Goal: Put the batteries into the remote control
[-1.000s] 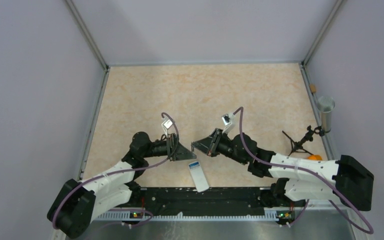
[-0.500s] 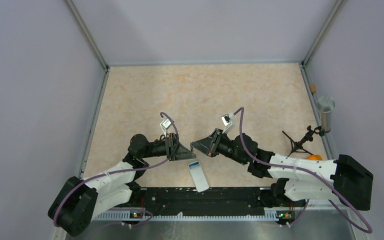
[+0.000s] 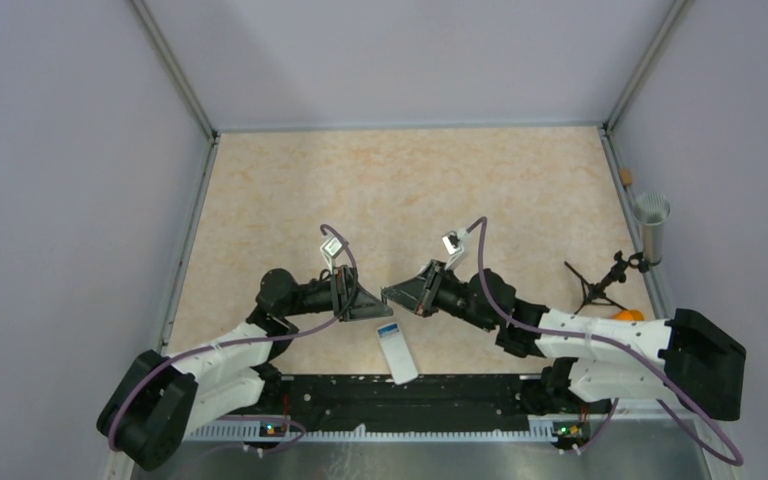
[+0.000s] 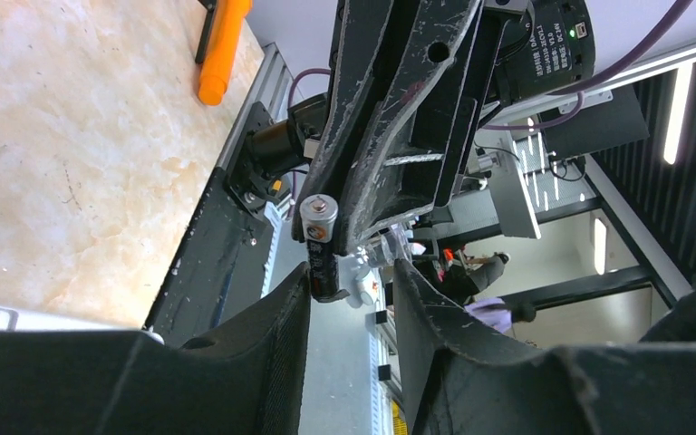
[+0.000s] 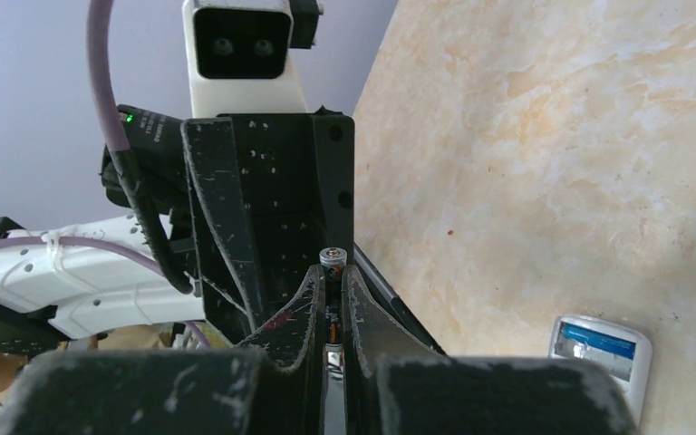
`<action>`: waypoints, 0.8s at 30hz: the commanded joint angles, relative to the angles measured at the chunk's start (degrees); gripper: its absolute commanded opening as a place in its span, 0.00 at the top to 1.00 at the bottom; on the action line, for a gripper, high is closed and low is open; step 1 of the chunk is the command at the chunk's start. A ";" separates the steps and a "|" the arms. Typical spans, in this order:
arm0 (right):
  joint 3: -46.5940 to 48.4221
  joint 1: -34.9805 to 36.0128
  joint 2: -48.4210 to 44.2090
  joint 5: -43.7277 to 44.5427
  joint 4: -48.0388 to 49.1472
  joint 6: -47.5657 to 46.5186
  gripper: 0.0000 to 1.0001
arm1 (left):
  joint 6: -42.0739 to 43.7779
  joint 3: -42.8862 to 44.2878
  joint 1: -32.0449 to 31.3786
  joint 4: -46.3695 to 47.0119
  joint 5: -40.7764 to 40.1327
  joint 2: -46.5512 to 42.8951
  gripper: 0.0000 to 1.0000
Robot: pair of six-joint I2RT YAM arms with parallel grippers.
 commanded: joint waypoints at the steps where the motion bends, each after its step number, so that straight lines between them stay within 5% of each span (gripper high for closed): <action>1: -0.60 -0.16 -1.14 -0.39 2.62 -0.09 1.00 | 1.45 0.06 -0.18 1.59 -1.10 -0.61 0.60; 15: -1.51 -0.22 -1.54 0.85 3.23 0.73 1.00 | 1.24 0.11 -0.23 2.16 -0.77 -0.80 0.82; 19: -1.77 -0.16 -2.04 1.02 3.04 0.74 1.00 | 1.22 -0.24 -0.21 2.10 -0.87 -1.24 1.00; 24: -2.23 -0.16 -3.31 0.91 2.13 -0.11 1.00 | 1.73 -0.50 -0.18 1.13 -0.57 -1.53 1.00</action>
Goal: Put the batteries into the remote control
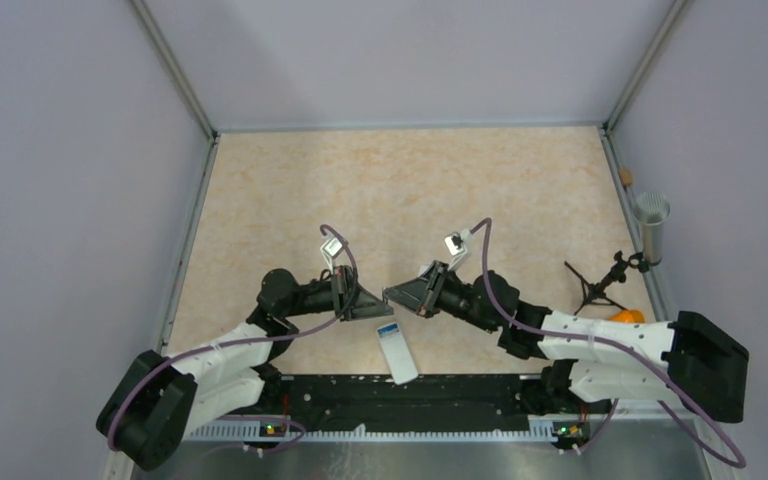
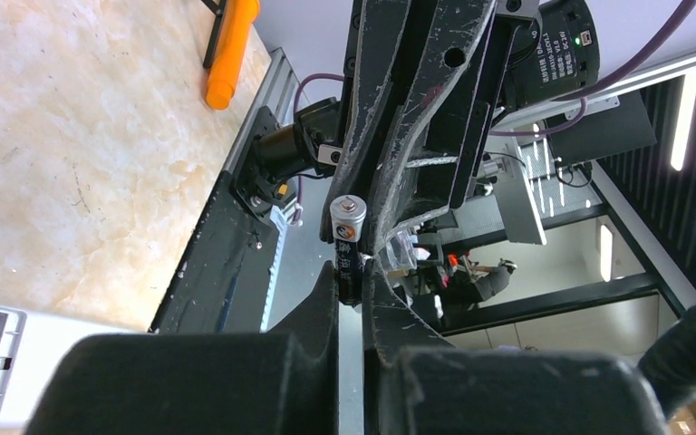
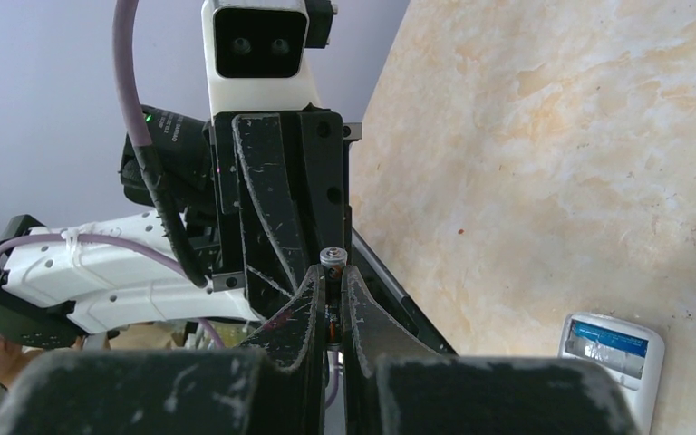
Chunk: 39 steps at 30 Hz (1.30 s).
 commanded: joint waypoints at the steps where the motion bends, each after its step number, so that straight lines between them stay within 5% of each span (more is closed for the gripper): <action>1: -0.71 -0.18 -2.72 1.13 -0.12 -1.65 1.00 | 1.14 -0.34 -0.08 1.65 0.99 -1.41 1.00; 2: -0.69 -0.18 -3.36 1.12 -0.76 -2.29 1.00 | 1.45 -0.29 -0.11 1.06 1.42 -1.47 1.00; 6: 0.33 -0.19 -7.19 0.45 -6.69 -7.53 0.71 | 3.22 0.10 -0.11 -2.92 3.01 -2.32 1.00; 10: 4.41 -0.23 -10.65 -1.02 -17.37 -17.85 0.60 | 7.08 1.55 -0.06 -10.81 5.03 -3.51 1.00; 17: 18.32 -0.23 -10.46 -7.05 -39.58 -42.39 0.53 | 12.61 4.22 -0.11 -21.81 9.84 -6.00 1.00; 27: 24.73 0.17 -5.65 -24.83 -50.33 -77.28 0.49 | 11.51 4.46 -0.33 -25.77 13.20 -7.96 1.00; 39: 35.36 6.28 2.40 -23.30 -63.79 -106.51 0.47 | 13.09 6.95 -0.54 -36.96 17.13 -12.52 1.00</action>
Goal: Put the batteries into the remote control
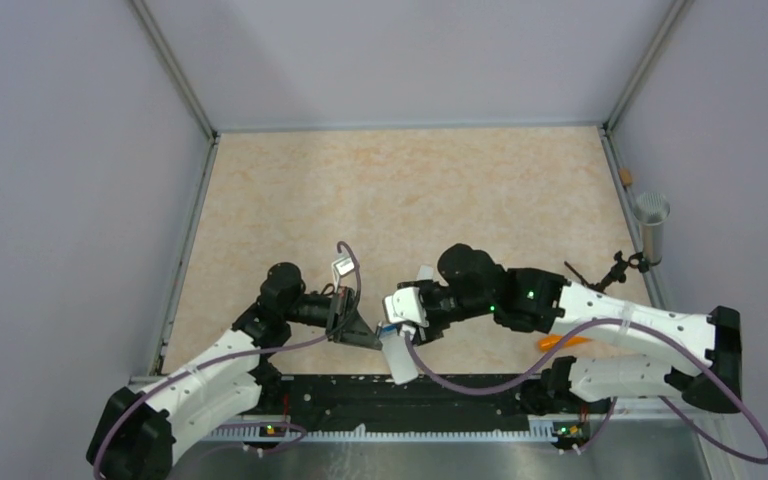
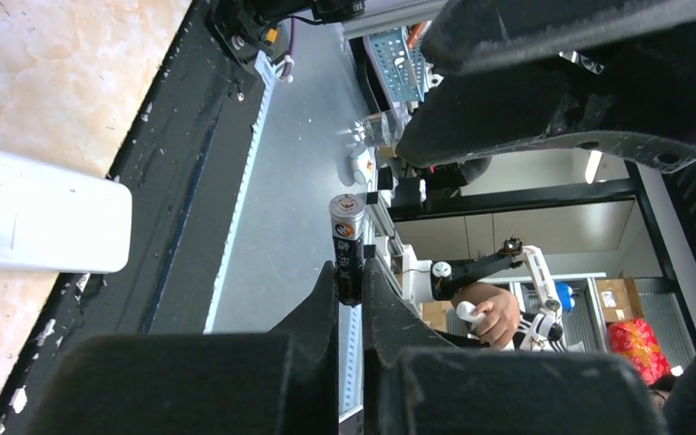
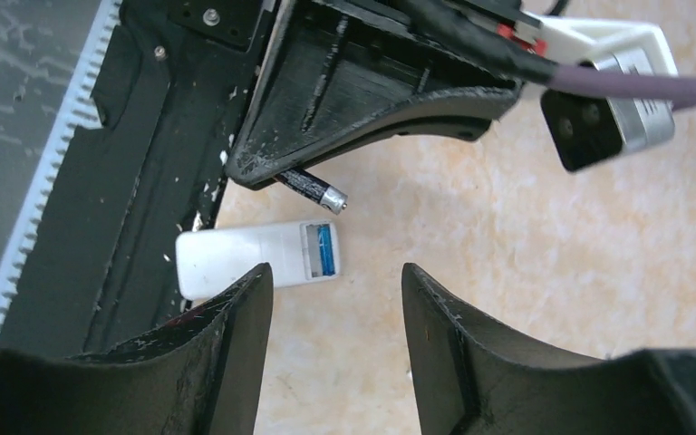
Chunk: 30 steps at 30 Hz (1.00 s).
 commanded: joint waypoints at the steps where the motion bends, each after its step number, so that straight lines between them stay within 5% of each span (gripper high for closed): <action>1: 5.14 2.34 2.19 -1.53 -5.18 -15.25 0.47 | 1.70 2.81 -0.21 -2.93 3.32 -1.54 1.00; 17: 13.66 9.96 12.11 1.38 -10.94 -27.47 0.55 | 3.85 4.53 -2.45 -7.52 5.92 -1.96 1.00; 30: 14.64 12.27 14.17 3.48 -14.00 -28.88 0.78 | 3.78 4.53 -2.89 -7.60 5.94 -2.22 1.00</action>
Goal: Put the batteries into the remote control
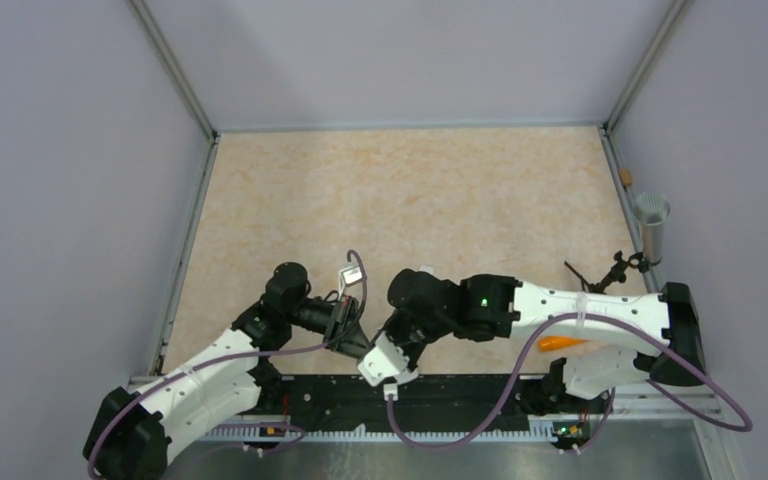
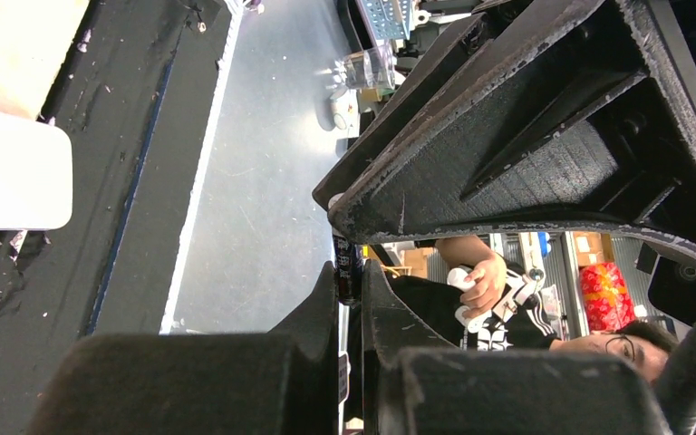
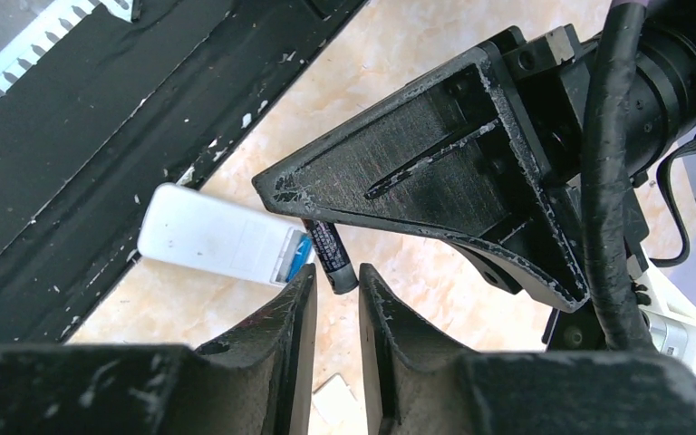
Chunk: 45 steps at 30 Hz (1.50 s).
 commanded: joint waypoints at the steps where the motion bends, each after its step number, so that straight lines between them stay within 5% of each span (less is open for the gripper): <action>1: 2.63 1.23 0.48 -0.17 -0.98 -1.30 0.79 | 1.13 2.23 -0.23 1.23 0.86 -1.02 1.00; 10: 2.50 1.63 1.07 0.56 -1.70 -1.37 0.86 | 1.04 2.28 -0.29 1.58 0.86 -1.30 1.00; 16: 2.32 1.84 1.22 0.45 -2.10 -1.13 1.00 | 0.95 2.23 -0.27 1.80 0.47 -1.72 0.98; 26: -2.56 1.87 -3.41 3.15 -1.40 3.03 1.00 | 1.93 1.28 -0.20 0.74 -3.93 -1.84 0.50; 34: -10.92 1.91 -13.63 5.57 4.86 17.19 1.00 | 8.96 4.17 0.52 -7.96 -17.18 -0.76 0.39; 38: -14.94 1.94 -16.68 6.44 9.38 27.97 1.00 | 15.18 8.00 0.49 -15.73 -25.94 2.21 0.38; 45: -20.97 2.95 -19.37 9.18 16.72 45.97 1.00 | 20.24 13.79 0.25 -16.12 -31.48 12.01 0.43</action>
